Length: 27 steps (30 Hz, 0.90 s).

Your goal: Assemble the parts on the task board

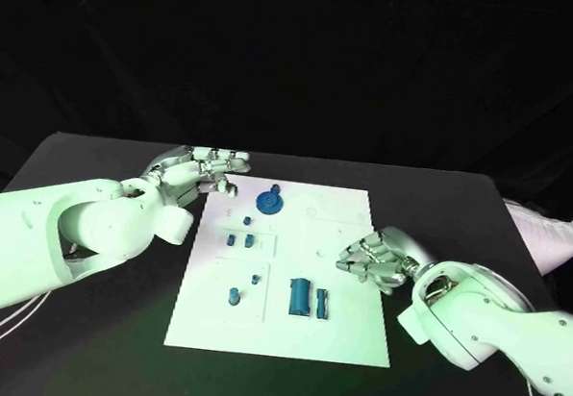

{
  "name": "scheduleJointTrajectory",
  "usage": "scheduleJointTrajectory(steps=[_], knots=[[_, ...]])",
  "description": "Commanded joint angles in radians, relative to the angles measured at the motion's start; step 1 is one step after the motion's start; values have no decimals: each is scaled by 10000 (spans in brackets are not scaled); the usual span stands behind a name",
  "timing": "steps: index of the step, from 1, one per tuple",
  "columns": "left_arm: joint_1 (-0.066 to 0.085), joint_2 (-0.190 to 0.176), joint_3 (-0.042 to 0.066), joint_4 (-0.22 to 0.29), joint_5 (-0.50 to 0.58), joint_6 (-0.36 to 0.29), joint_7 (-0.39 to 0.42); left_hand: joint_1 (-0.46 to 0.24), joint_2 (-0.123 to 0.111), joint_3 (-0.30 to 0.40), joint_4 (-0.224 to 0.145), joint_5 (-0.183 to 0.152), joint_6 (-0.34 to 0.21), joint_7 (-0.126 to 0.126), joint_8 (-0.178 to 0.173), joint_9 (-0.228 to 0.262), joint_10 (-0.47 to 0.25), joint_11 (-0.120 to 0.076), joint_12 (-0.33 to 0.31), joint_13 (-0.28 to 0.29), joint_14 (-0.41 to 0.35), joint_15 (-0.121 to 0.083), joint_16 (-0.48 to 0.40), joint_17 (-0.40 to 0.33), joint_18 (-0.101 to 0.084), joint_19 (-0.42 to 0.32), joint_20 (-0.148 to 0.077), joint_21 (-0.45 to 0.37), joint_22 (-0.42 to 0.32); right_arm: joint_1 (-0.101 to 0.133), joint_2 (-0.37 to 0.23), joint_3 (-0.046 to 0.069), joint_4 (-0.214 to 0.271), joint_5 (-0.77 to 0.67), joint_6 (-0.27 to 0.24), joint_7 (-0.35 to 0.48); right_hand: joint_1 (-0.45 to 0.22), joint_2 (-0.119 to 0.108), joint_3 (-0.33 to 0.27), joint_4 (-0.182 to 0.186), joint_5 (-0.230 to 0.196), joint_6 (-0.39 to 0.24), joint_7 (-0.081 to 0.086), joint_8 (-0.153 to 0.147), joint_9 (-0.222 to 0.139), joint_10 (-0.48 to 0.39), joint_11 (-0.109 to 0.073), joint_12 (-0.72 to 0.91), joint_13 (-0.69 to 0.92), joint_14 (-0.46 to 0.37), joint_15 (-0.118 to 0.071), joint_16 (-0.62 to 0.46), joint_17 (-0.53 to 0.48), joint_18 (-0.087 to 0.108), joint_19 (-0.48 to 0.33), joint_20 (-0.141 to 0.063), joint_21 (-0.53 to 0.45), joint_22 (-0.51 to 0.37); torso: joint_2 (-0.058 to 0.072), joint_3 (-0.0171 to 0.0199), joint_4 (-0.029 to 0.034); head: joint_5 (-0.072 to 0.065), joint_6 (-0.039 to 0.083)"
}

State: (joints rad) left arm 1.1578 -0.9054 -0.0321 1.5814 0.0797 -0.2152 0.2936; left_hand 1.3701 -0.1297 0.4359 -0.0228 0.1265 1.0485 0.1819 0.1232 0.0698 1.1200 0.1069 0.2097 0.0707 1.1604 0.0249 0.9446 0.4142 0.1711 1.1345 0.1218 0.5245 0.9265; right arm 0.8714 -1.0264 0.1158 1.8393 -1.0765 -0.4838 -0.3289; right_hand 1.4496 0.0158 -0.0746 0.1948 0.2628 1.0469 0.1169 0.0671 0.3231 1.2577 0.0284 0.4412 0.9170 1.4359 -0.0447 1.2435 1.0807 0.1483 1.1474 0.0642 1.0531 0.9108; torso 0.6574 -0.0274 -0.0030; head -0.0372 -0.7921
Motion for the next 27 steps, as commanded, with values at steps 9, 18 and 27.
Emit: scheduleJointTrajectory(steps=[9,18,27], knots=[[-270,614,22,-966,670,-521,760,-123,101,-285,238,-86,-469,20,-94,-30,-210,249,-292,-81,-1782,658,-4233,-1971,-54,-2839,638,-2677,-1738,520,865,0,-2404,7328,71,5921,1337,-47,847,-30,-675,-351,605,-55,-734,-901,695,-3791,-5239,-2176,836,-8357,-6626,316,-2220,752,-4883,-3945,-741,-160,36,-116,333],[-401,965,27,-1512,900,-593,999,-107,97,-536,364,-87,-535,87,-234,-43,-380,419,-991,-82,-1420,968,-6703,-2779,112,-2992,1098,-3866,-3237,614,1389,0,-3250,7803,597,6675,1072,-417,1171,81,-659,-508,731,-54,-1375,-1194,1054,-3769,-7431,-3198,1462,-11070,-8205,177,-3020,1359,-6765,-5197,-897,-137,66,-74,378],[-423,1235,19,-1917,829,-674,868,-4151,497,-1975,228,-420,-3571,-521,-1232,-698,-3774,94,-2097,-707,-4665,758,-8214,-4142,-514,-5852,637,-5245,-5648,679,1712,-3,-3560,7647,317,6544,-3889,-158,746,-619,-1278,-3643,231,-671,-2255,-4798,780,-4412,-9170,-6661,1286,-12435,-9597,-292,-5475,1000,-8583,-6914,-918,-108,88,-34,462]])
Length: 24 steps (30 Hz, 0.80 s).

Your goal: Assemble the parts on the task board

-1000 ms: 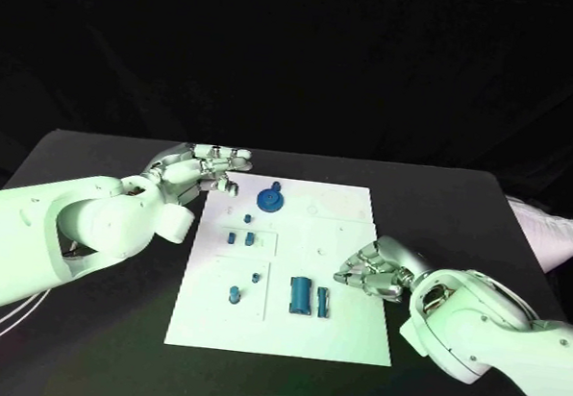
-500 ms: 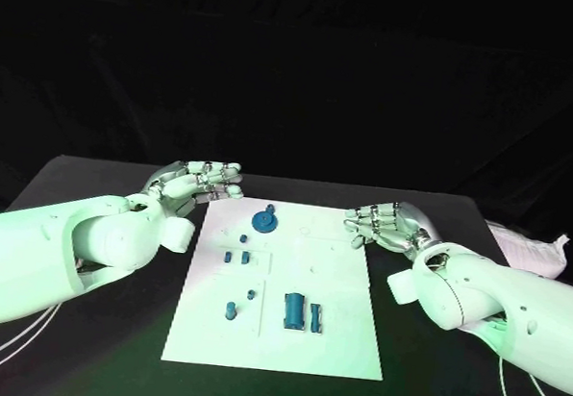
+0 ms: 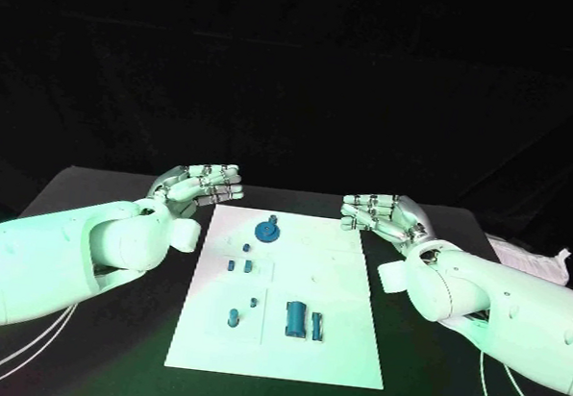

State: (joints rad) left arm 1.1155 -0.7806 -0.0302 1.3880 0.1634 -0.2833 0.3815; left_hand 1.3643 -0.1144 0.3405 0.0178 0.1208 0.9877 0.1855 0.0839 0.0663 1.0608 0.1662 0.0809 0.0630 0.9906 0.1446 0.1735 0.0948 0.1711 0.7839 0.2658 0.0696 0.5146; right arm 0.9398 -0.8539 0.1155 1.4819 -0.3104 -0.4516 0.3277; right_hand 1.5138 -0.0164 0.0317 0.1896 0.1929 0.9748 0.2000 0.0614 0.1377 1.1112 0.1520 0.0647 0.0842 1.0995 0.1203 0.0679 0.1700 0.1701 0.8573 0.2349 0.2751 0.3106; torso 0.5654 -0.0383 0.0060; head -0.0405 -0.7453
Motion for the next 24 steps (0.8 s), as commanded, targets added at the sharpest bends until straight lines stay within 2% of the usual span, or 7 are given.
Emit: scheduleJointTrajectory(steps=[1,6,7,17,20,22,24], knots=[[-1,-12,0,21,-10,-3,-7,-4149,388,-1066,-178,-362,-3036,-564,-839,-663,-3279,-506,-809,-630,-3026,-424,-554,-948,-513,-2419,-819,-696,-1600,-1,-10,-4,17,-3,-16,-16,-4669,164,-317,-592,-598,-3018,-619,-614,-443,-3435,-463,-647,-842,-3388,-341,-679,-559,-510,-2601,-689,-884,-987,1,1,-2,0,-1],[-57,-11,26,175,-149,-419,112,-5804,1144,-1487,-178,-1208,-4225,-784,-839,-663,-4563,-699,-809,-630,-4224,-596,-769,-948,-625,-3372,-1132,-696,-2230,144,88,-155,130,405,-432,239,-6529,164,-317,-836,-845,-4204,-859,-614,-621,-4781,-643,-647,-842,-4711,-488,-679,-783,-596,-3643,-969,-1236,-1379,-29,56,-10,58,208],[-76,-10,35,226,-196,-558,151,-6108,1144,-1561,-178,-1208,-4445,-826,-839,-663,-4796,-729,-809,-630,-4446,-629,-814,-948,-627,-3545,-1194,-696,-2343,192,121,-205,168,541,-571,324,-6860,164,-317,-880,-889,-4421,-904,-614,-651,-5027,-677,-647,-842,-4955,-1203,-679,-820,-670,-3834,-1024,-1293,-1447,-40,74,-13,78,277],[-410,-1,189,1146,-1026,-3045,863,-8597,1144,-2169,-178,-1208,-6240,-1855,-839,-663,-6721,-1662,-809,-630,-6253,-1446,-1735,-948,-891,-4965,-1679,-696,-3269,907,607,-951,728,2555,-2624,1580,-9615,164,-317,-1896,-1929,-6198,-1269,-614,-1377,-7057,-1520,-647,-842,-6970,-1203,-679,-1700,-894,-5413,-1464,-1779,-2000,-182,328,-52,347,1247],[-507,2,234,1412,-1266,-3765,1069,-9172,1144,-2312,-178,-1208,-6656,-1855,-839,-663,-7166,-1662,-809,-630,-6670,-1446,-1735,-948,-945,-5296,-1787,-696,-3483,1032,692,-1082,826,2907,-2983,1800,-10248,164,-317,-1896,-1929,-6607,-2000,-614,-1377,-7520,-1520,-647,-842,-7432,-1203,-679,-1700,-960,-5774,-1569,-1892,-2127,-203,367,-58,388,1395],[-569,4,263,1583,-1420,-4227,1202,-9582,1144,-2411,-178,-1208,-6951,-1855,-839,-663,-7478,-1662,-809,-630,-6965,-1446,-1735,-948,-960,-5530,-1870,-696,-3636,1088,730,-1141,870,3065,-3144,1899,-10700,164,-317,-1896,-1929,-6898,-2000,-614,-1377,-7856,-1520,-647,-842,-7761,-1203,-679,-1700,-1701,-6035,-1636,-1973,-2218,-211,381,-60,403,1449],[-606,5,280,1686,-1513,-4504,1281,-9845,1144,-2478,-178,-1208,-7139,-1855,-839,-663,-7681,-1662,-809,-630,-7153,-1446,-1735,-948,-1711,-5680,-1920,-696,-3734,1102,739,-1155,881,3104,-3184,1923,-10987,164,-317,-1896,-1929,-7077,-2000,-614,-1377,-8070,-1520,-647,-842,-7969,-1203,-679,-1700,-1701,-6195,-2349,-2021,-2275,-212,383,-60,405,1453]])
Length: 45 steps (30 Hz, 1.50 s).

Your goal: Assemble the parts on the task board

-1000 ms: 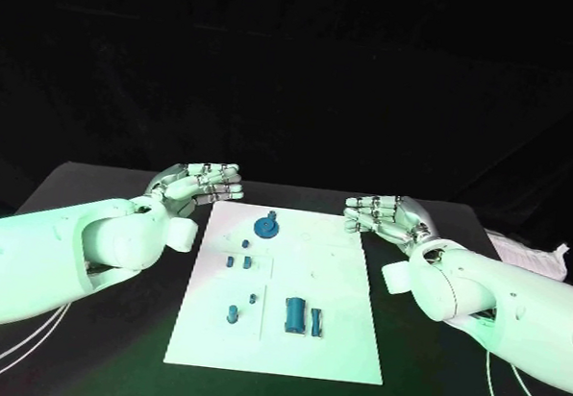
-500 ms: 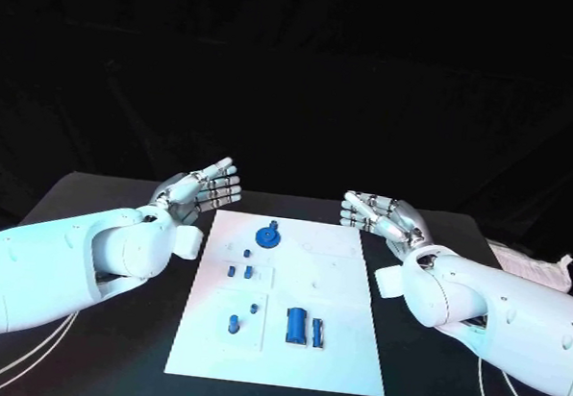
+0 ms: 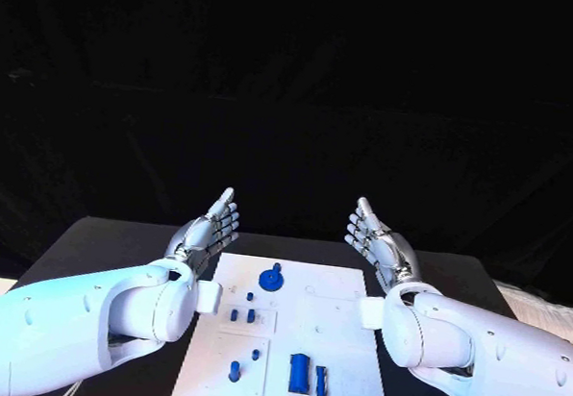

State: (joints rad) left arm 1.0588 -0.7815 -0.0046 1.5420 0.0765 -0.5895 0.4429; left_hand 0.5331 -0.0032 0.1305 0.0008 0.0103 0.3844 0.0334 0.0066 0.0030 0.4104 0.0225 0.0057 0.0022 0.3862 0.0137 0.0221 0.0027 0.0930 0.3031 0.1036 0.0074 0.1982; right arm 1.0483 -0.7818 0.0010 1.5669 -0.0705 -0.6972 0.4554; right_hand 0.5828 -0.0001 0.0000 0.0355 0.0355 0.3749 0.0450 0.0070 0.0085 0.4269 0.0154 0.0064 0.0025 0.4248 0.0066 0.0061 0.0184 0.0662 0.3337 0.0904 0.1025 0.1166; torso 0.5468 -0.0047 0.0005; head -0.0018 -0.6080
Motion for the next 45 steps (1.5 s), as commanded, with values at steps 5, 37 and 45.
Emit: scheduleJointTrajectory(steps=[5,37,45], knots=[[-87,15,46,279,-764,-1802,771,-2292,32,-549,-8,-103,-1657,-334,-66,-30,-1762,-225,-57,-22,-1664,-137,-221,-27,-930,-1294,-1036,-74,-853,17,18,-10,31,705,-728,646,-2502,1,0,-355,-355,-1611,-450,-70,-85,-1830,-154,-64,-25,-1824,-66,-61,-184,-662,-1410,-904,-1025,-1166,-26,47,-5,18,80],[-88,15,46,280,-765,-1805,771,-4588,32,-1305,-8,-103,-3844,-334,-66,-30,-4104,-225,-57,-22,-3862,-137,-221,-27,-930,-3031,-1036,-74,-1982,17,18,-10,31,705,-728,646,-5828,1,0,-355,-355,-3749,-450,-70,-85,-4269,-154,-64,-25,-4248,-66,-61,-184,-662,-3337,-904,-1025,-1166,-26,47,-5,18,80],[-88,15,46,280,-765,-1805,771,-5331,32,-1305,-8,-103,-3844,-334,-66,-30,-4104,-225,-57,-22,-3862,-137,-221,-27,-930,-3031,-1036,-74,-1982,17,18,-10,31,705,-728,646,-5828,1,0,-355,-355,-3749,-450,-70,-85,-4269,-154,-64,-25,-4248,-66,-61,-184,-662,-3337,-904,-1025,-1166,-26,47,-5,18,80]])
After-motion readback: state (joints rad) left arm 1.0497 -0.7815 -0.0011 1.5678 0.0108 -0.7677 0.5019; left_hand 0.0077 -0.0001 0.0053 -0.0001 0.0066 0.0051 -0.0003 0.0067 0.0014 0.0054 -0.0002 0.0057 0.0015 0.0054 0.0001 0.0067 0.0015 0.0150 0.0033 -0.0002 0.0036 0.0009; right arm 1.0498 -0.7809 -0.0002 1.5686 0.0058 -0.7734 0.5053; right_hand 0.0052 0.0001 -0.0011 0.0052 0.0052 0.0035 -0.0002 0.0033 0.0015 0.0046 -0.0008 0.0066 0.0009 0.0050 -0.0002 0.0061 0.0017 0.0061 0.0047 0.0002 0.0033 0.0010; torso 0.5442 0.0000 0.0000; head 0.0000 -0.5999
